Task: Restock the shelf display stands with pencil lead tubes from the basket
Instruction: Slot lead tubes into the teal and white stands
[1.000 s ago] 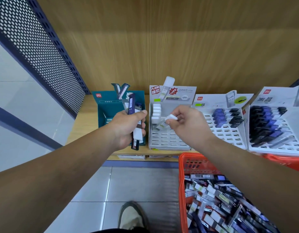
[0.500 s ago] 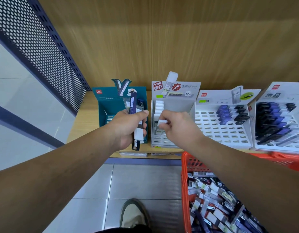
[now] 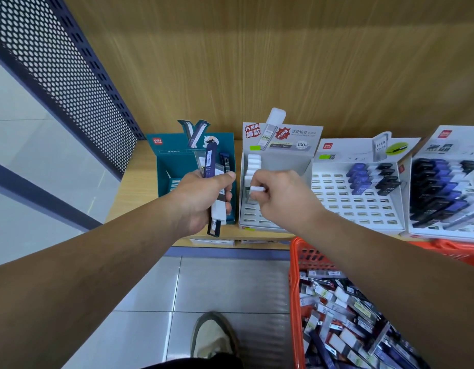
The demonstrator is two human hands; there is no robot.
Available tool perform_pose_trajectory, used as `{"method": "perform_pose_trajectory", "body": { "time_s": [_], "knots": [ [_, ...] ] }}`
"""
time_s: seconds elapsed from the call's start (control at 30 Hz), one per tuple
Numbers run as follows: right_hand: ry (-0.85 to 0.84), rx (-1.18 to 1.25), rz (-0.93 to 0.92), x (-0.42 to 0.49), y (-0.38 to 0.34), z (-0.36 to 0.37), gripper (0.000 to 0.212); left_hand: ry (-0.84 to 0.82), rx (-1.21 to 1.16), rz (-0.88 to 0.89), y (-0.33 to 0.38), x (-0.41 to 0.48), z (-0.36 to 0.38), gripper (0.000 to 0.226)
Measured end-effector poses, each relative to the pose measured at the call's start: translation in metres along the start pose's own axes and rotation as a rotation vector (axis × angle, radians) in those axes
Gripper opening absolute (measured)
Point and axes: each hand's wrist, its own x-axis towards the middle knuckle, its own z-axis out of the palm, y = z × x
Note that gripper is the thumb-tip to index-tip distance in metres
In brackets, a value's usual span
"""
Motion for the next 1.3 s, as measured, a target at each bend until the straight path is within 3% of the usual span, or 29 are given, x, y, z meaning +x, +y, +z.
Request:
{"method": "perform_pose_trajectory", "body": {
  "time_s": [0.1, 0.23, 0.37, 0.43, 0.53, 0.63, 0.73, 0.83, 0.93, 1.1, 1.23, 1.3],
  "knots": [
    [0.002, -0.02, 0.029, 0.0, -0.003, 0.003, 0.007, -0.01, -0.009, -0.004, 0.001, -0.002, 0.001, 0.025],
    [0.085, 0.148, 0.127, 0.004, -0.01, 0.004, 0.017, -0.045, -0.032, -0.016, 0.002, -0.006, 0.004, 0.024],
    [0.072, -0.001, 0.103, 0.005, -0.012, 0.005, 0.009, -0.041, -0.019, -0.04, 0.005, -0.008, 0.007, 0.035],
    [0.068, -0.064, 0.109, 0.005, -0.009, 0.003, 0.016, -0.03, -0.01, -0.057, 0.007, -0.007, 0.006, 0.037],
    [0.118, 0.064, 0.119, 0.002, -0.006, -0.001, 0.027, -0.03, 0.034, -0.083, 0.008, -0.006, 0.006, 0.04],
    [0.093, 0.088, 0.08, -0.004, -0.004, -0.003, 0.017, -0.017, 0.085, -0.082, 0.009, -0.005, 0.007, 0.041],
    [0.031, 0.08, 0.163, -0.007, -0.007, -0.01, 0.017, -0.002, 0.081, -0.083, 0.009, -0.004, 0.008, 0.041],
    [-0.005, 0.402, 0.303, -0.007, -0.019, -0.022, 0.007, 0.007, 0.04, -0.092, 0.011, -0.005, 0.013, 0.04],
    [-0.105, 0.727, 0.386, -0.015, -0.03, -0.033, 0.02, -0.034, -0.008, -0.122, 0.014, -0.007, 0.019, 0.047],
    [-0.131, 0.554, 0.26, -0.031, -0.027, -0.041, 0.039, 0.006, -0.023, -0.094, 0.016, -0.008, 0.029, 0.059],
    [-0.111, 0.468, 0.184, -0.04, -0.028, -0.04, 0.048, 0.05, 0.042, -0.073, 0.014, -0.009, 0.037, 0.112],
    [-0.069, 0.487, 0.153, -0.04, -0.029, -0.04, 0.043, 0.043, 0.077, -0.061, 0.013, -0.008, 0.042, 0.099]
  ]
}}
